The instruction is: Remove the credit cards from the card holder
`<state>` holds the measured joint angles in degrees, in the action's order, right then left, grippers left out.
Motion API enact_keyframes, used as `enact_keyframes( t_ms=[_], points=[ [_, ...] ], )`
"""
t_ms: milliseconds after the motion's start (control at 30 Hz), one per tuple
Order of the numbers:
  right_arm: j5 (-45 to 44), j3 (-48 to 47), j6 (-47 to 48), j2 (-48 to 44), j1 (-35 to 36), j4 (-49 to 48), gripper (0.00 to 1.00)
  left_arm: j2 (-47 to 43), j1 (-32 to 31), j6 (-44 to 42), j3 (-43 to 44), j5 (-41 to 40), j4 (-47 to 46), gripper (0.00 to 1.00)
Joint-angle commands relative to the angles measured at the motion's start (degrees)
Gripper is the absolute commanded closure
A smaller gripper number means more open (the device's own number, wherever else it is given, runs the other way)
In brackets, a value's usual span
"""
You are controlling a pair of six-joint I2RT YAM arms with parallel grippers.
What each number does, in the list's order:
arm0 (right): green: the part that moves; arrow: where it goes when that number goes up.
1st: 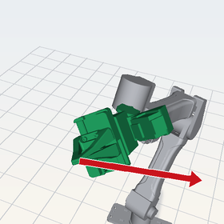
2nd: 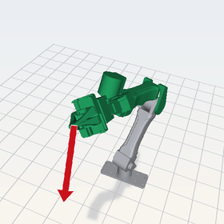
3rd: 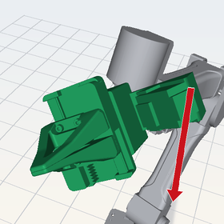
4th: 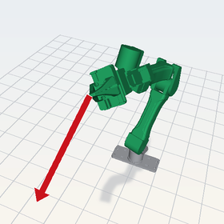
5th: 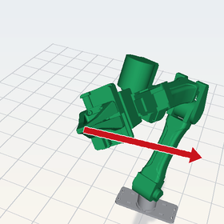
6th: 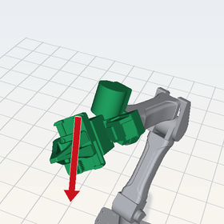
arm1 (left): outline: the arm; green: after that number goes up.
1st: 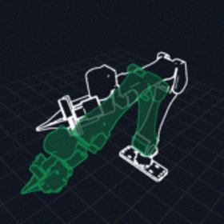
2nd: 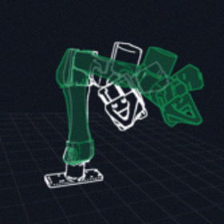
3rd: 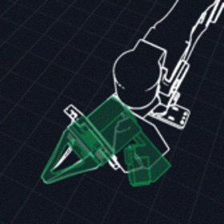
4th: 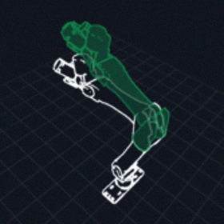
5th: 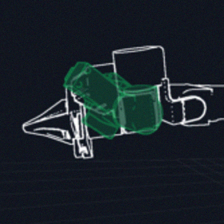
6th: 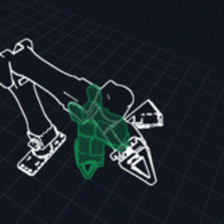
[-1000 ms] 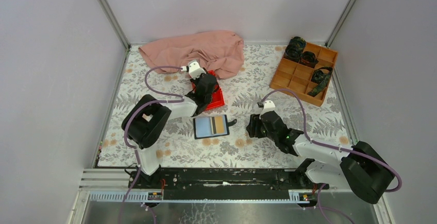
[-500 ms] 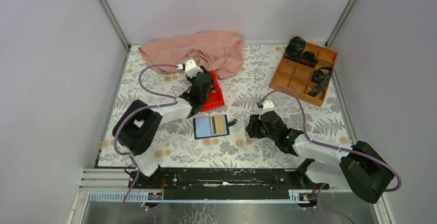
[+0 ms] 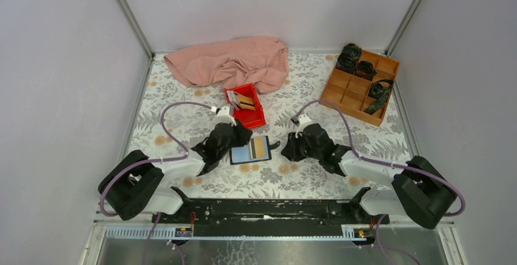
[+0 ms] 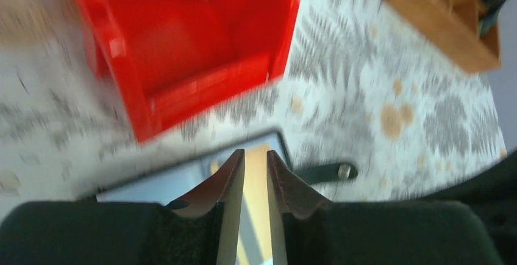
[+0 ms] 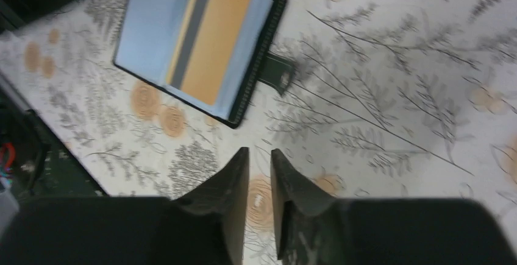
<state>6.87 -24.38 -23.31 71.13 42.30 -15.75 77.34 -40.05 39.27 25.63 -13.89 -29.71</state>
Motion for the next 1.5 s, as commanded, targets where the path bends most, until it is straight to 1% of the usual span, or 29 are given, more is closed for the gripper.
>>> enact_keyframes(
  t_ms=[0,67,167,233,267,333,467,533,633,667,833,967,1000,1067,1167,1267,1467],
  points=[
    [7.83,-6.40,-1.26,4.07,-0.25,-6.50,0.68,-1.79,0.27,4.28,-5.55,16.42,-7.13,0.71],
    [10.47,-8.48,-3.12,6.49,-0.21,-9.12,0.65,-1.21,0.34,4.41,-7.30,21.62,-9.75,0.80],
    [13.12,-11.04,-5.29,10.84,-0.22,-12.41,0.65,1.54,1.09,5.39,-9.34,25.81,-13.68,0.81],
    [13.69,-12.55,-6.23,13.81,-0.21,-13.46,0.67,4.41,2.65,8.11,-11.40,30.05,-20.66,0.80],
    [13.79,-13.07,-6.42,14.94,-0.21,-13.67,0.67,6.74,3.71,10.07,-12.33,32.04,-24.30,0.79],
    [13.61,-13.66,-6.84,16.63,-0.23,-14.21,0.68,10.33,5.38,12.54,-13.76,35.11,-30.36,0.72],
    [12.31,-13.94,-6.76,18.26,-0.23,-13.71,0.68,15.63,7.31,16.12,-15.98,36.73,-38.36,0.58],
    [11.72,-14.04,-6.42,18.70,-0.21,-13.15,0.67,16.45,7.83,16.90,-16.88,37.21,-40.73,0.54],
    [11.74,-14.35,-6.29,20.01,-0.23,-12.90,0.65,15.30,8.24,16.63,-17.61,37.54,-40.78,0.44],
    [11.94,-14.48,-6.32,20.62,-0.21,-12.95,0.65,14.46,8.31,16.18,-17.57,37.51,-39.27,0.42],
    [12.89,-14.97,-6.66,23.65,-0.20,-13.82,0.65,8.98,9.69,13.74,-18.03,35.78,-31.79,0.42],
    [13.44,-15.19,-6.40,25.42,-0.24,-14.05,0.64,3.99,10.77,10.53,-17.78,33.20,-23.60,0.35],
    [13.51,-15.25,-6.40,25.67,-0.23,-14.11,0.64,3.36,10.89,9.48,-17.22,32.48,-21.18,0.35],
    [13.70,-15.34,-6.35,25.81,-0.27,-14.13,0.64,3.14,10.99,8.40,-17.02,31.64,-19.72,0.35],
    [13.61,-15.26,-6.10,25.90,-0.23,-14.08,0.64,5.25,11.14,8.15,-16.48,31.74,-20.67,0.35],
    [13.76,-15.13,-6.05,26.11,-0.23,-14.20,0.64,9.61,11.27,8.60,-15.94,31.49,-24.15,0.35],
    [13.98,-15.17,-5.75,26.29,-0.24,-14.02,0.64,20.57,11.58,13.92,-16.36,35.03,-40.63,0.36]
  ],
)
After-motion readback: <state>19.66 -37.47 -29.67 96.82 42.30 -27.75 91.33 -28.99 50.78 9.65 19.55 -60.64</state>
